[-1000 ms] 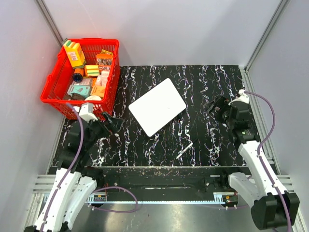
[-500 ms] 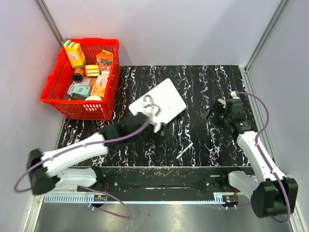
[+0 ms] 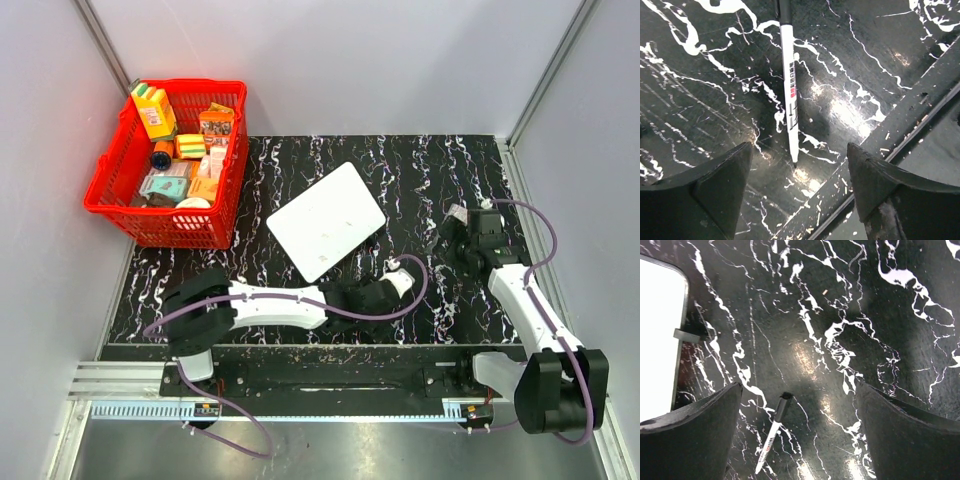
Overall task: Write a sentence on the whiteboard
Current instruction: Pick up the whiteboard marker without the cap from the corner of the board.
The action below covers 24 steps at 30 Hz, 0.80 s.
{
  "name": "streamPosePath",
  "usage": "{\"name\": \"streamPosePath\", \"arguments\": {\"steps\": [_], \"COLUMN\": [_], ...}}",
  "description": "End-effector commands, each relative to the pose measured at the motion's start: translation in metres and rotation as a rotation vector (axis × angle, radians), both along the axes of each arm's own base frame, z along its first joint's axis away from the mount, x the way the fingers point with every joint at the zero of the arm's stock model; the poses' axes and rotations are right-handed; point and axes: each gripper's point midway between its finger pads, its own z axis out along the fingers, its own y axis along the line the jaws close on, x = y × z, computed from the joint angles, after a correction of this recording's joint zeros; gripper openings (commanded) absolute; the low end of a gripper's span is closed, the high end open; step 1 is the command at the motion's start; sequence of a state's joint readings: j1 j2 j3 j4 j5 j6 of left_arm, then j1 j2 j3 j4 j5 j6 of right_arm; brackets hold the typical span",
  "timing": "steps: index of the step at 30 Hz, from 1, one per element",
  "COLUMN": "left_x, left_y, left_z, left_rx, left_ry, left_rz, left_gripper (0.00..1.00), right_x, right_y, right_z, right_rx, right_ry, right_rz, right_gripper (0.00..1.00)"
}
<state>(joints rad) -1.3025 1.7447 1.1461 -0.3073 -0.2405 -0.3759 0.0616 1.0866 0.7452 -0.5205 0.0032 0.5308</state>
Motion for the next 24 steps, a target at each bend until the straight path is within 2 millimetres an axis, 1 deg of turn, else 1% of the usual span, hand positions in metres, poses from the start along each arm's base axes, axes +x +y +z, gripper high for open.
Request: {"name": "streamPosePath", "arguments": {"steps": [1, 3, 4, 6, 7, 8, 9, 10, 12, 13, 14, 16, 17, 18, 20, 22, 23, 24], "left_x": [0.005, 0.007, 0.008, 0.008, 0.009, 0.009, 0.009, 0.009, 0.008, 0.009, 0.008, 0.007, 0.008, 0.007, 0.01, 0.012, 0.014, 0.016], "left_y": [-0.033, -0.032, -0.033, -0.033, -0.032, -0.032, -0.031, -0.029, -0.025, -0.022, -0.018, -0.008, -0.004, -0.002, 0.006, 0.008, 0.008, 0.008], "left_z": [0.0, -0.009, -0.017, -0.025, -0.033, -0.037, -0.041, -0.047, -0.053, -0.055, -0.061, -0.068, -0.069, -0.069, -0.069, -0.06, -0.056, -0.044], "left_rx": [-0.07, -0.056, -0.046, -0.03, -0.018, -0.007, 0.002, 0.018, 0.034, 0.043, 0.058, 0.087, 0.096, 0.096, 0.108, 0.088, 0.079, 0.057], "left_ry": [-0.029, -0.028, -0.03, -0.03, -0.028, -0.028, -0.027, -0.024, -0.021, -0.022, -0.019, -0.017, -0.019, -0.02, -0.032, -0.044, -0.05, -0.06], "left_rz": [-0.025, -0.002, 0.001, 0.001, 0.003, 0.002, 0.003, 0.004, 0.008, 0.012, 0.014, 0.028, 0.036, 0.044, 0.065, 0.083, 0.09, 0.104], "left_gripper": [0.77, 0.76, 0.75, 0.73, 0.72, 0.71, 0.7, 0.64, 0.54, 0.46, 0.3, 0.18, 0.07, 0.02, 0.0, 0.0, 0.0, 0.0], "right_x": [-0.003, -0.003, -0.002, -0.002, -0.002, -0.001, -0.001, 0.001, 0.0, 0.001, 0.001, 0.001, 0.001, 0.001, 0.0, 0.0, 0.001, 0.001], "right_y": [-0.002, -0.005, -0.006, -0.003, -0.001, -0.003, -0.002, 0.004, 0.005, 0.002, 0.001, -0.002, -0.002, -0.003, 0.0, 0.011, 0.012, 0.012], "right_z": [-0.011, -0.012, -0.011, -0.011, -0.01, -0.008, -0.006, -0.001, 0.004, 0.008, 0.014, 0.019, 0.022, 0.022, 0.023, 0.027, 0.032, 0.034], "right_rx": [0.034, 0.043, 0.045, 0.051, 0.058, 0.08, 0.092, 0.116, 0.114, 0.102, 0.097, 0.086, 0.083, 0.082, 0.089, 0.125, 0.128, 0.127], "right_ry": [0.031, 0.028, 0.025, 0.023, 0.018, 0.013, 0.003, -0.017, -0.046, -0.064, -0.086, -0.106, -0.118, -0.121, -0.124, -0.147, -0.168, -0.182], "right_rz": [-0.015, -0.018, -0.018, 0.001, 0.016, 0.012, 0.019, 0.048, 0.059, 0.052, 0.044, 0.033, 0.029, 0.026, 0.05, 0.105, 0.108, 0.109], "right_gripper": [1.0, 0.99, 1.0, 1.0, 1.0, 1.0, 1.0, 1.0, 1.0, 1.0, 1.0, 0.99, 1.0, 1.0, 1.0, 1.0, 1.0, 1.0]}}
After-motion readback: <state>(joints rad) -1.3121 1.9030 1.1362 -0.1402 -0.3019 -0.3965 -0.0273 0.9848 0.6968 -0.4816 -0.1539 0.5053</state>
